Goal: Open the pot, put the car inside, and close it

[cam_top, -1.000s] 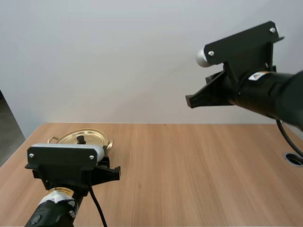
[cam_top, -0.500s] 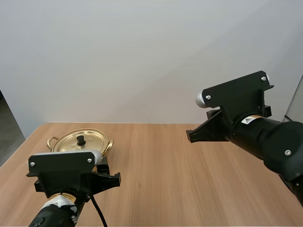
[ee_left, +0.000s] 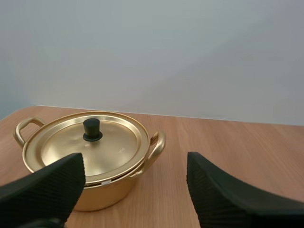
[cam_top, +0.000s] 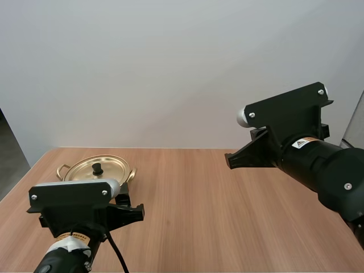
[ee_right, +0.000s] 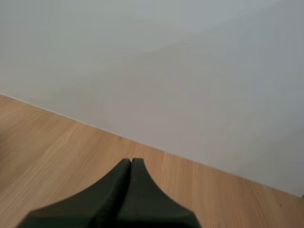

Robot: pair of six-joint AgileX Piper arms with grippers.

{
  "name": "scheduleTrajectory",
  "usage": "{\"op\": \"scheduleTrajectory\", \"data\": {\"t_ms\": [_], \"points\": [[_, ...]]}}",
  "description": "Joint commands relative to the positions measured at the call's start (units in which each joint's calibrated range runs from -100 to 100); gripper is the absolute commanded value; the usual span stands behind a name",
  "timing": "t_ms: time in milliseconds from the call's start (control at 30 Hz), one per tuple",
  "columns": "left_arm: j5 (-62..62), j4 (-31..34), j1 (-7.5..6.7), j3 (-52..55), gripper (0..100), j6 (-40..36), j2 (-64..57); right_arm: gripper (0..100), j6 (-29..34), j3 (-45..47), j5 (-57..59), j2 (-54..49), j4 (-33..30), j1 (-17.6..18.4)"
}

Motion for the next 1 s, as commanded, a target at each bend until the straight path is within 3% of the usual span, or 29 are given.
{"op": "scheduleTrajectory", "data": {"t_ms": [0, 200, 533, 800, 967], "points": [[-0.18, 2.27, -0.02, 0.0, 100, 0.0, 0.0, 0, 0.0, 0.06, -0.01, -0.93, -0.11, -0.05], [2.24, 7.76, -0.26, 0.0, 100, 0.0, 0.0, 0, 0.0, 0.06, -0.01, -1.92, -0.28, -0.05], [2.24, 7.74, -0.69, 0.0, 100, 0.0, 0.0, 0, 0.0, 0.06, 0.0, -2.51, -0.28, -0.05], [2.24, 8.0, 0.31, 0.0, 100, 0.0, 0.0, 0, 0.09, 0.06, 0.01, -2.55, -1.46, -0.05], [2.08, 8.01, -1.63, 0.0, 100, 0.0, 0.0, 0, 0.19, 0.06, 0.01, -2.55, -1.61, -0.05]]}}
